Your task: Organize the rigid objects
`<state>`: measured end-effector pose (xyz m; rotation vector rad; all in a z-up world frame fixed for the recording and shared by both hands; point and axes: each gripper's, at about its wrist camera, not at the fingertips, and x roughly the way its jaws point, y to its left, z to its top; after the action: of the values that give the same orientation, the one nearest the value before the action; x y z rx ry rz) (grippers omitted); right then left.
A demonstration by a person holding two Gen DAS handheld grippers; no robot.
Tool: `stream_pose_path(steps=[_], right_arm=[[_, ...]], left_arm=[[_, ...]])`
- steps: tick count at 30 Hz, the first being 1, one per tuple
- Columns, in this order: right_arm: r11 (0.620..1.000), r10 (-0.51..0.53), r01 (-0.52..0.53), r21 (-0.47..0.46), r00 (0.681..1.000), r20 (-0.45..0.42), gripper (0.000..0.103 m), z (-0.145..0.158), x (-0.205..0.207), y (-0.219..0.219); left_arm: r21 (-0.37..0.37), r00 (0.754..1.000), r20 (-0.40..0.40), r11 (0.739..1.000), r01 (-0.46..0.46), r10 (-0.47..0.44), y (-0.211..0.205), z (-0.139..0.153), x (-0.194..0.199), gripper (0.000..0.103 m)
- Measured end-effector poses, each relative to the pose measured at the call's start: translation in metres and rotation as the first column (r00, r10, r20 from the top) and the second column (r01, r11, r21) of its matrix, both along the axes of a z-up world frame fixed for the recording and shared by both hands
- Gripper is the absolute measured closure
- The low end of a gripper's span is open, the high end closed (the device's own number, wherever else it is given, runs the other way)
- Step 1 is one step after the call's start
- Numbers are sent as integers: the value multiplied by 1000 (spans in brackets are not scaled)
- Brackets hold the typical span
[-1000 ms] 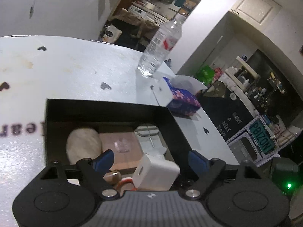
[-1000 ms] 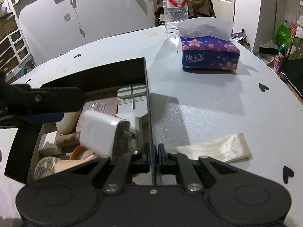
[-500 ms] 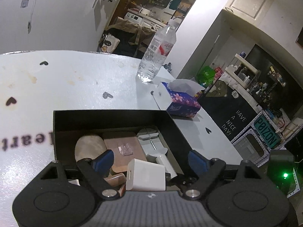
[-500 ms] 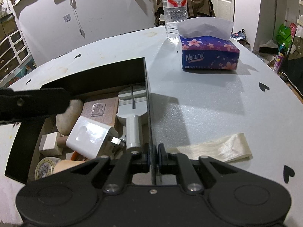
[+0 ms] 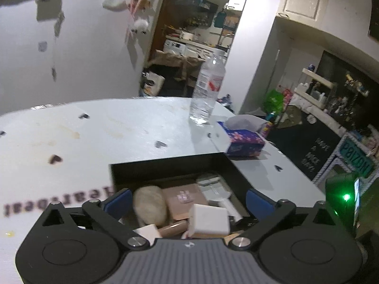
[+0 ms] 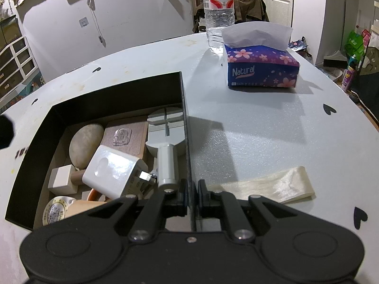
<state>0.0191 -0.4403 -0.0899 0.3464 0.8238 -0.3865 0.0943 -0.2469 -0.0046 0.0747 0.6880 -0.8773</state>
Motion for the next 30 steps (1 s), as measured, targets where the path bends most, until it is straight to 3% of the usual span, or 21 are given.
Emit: stream_pose_path(steps=[11, 17, 23, 30], right_arm=[[1000, 12, -12, -19, 1000, -2, 92, 1, 1, 3], [998, 6, -4, -67, 1000, 23, 85, 14, -5, 6], [993, 34, -17, -118, 988, 149, 71, 51, -30, 19], [984, 56, -10, -177, 964, 259, 43, 79, -66, 41]], left_arm=[[47, 992, 40, 992, -120, 119, 33, -4, -10, 0], [45, 982, 69, 983, -178, 175, 46, -2, -19, 0], [26, 972, 101, 976, -215, 212, 57, 3, -31, 0], [-8, 963, 130, 971, -238, 237, 68, 7, -49, 0]])
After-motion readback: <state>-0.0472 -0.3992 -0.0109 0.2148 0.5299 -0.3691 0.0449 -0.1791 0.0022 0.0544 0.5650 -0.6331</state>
